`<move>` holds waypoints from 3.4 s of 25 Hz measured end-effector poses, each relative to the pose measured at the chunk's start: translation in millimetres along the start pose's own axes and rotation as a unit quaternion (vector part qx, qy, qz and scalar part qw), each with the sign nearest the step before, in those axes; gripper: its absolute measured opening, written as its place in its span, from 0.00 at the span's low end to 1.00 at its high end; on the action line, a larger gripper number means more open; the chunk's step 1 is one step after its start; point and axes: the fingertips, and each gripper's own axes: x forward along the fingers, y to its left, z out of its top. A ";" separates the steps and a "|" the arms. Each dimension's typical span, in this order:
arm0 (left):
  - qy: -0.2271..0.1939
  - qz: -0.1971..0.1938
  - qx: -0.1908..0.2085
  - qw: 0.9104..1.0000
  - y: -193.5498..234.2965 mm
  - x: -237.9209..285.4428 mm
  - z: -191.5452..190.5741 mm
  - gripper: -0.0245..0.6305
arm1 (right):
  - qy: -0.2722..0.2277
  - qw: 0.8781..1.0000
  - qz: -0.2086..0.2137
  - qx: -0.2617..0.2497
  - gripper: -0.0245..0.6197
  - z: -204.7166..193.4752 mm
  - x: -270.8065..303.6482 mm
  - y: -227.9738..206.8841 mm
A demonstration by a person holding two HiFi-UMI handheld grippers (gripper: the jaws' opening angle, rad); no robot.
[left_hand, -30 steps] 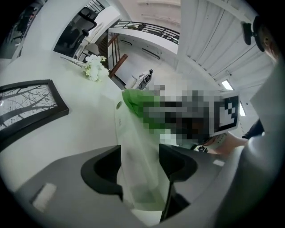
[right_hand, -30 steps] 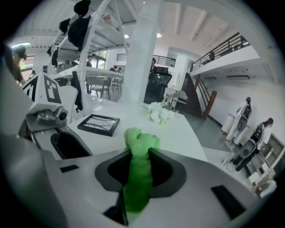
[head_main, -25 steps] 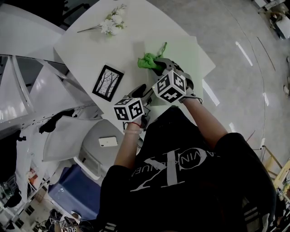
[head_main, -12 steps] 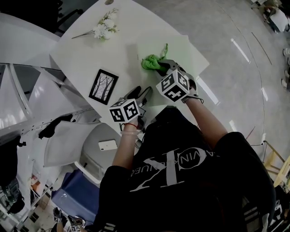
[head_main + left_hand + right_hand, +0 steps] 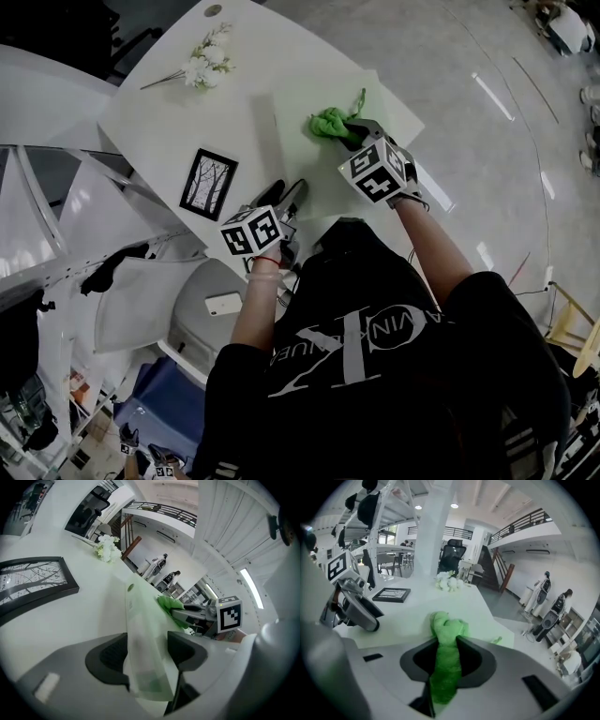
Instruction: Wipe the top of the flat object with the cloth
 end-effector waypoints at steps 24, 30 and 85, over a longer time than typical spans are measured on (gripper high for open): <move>-0.003 0.007 -0.005 1.000 -0.2 -0.5 -0.1 0.46 | 0.018 0.993 -0.078 0.088 0.16 -60.1 -37.8 -69.6; -0.001 0.002 -0.011 1.000 -0.2 0.2 -0.7 0.46 | 0.027 0.991 -0.091 0.096 0.16 -68.0 -42.2 -77.8; -0.035 0.010 0.042 0.998 -23.8 -42.3 -43.6 0.27 | -0.003 0.998 -0.040 0.046 0.16 -70.0 -75.9 35.7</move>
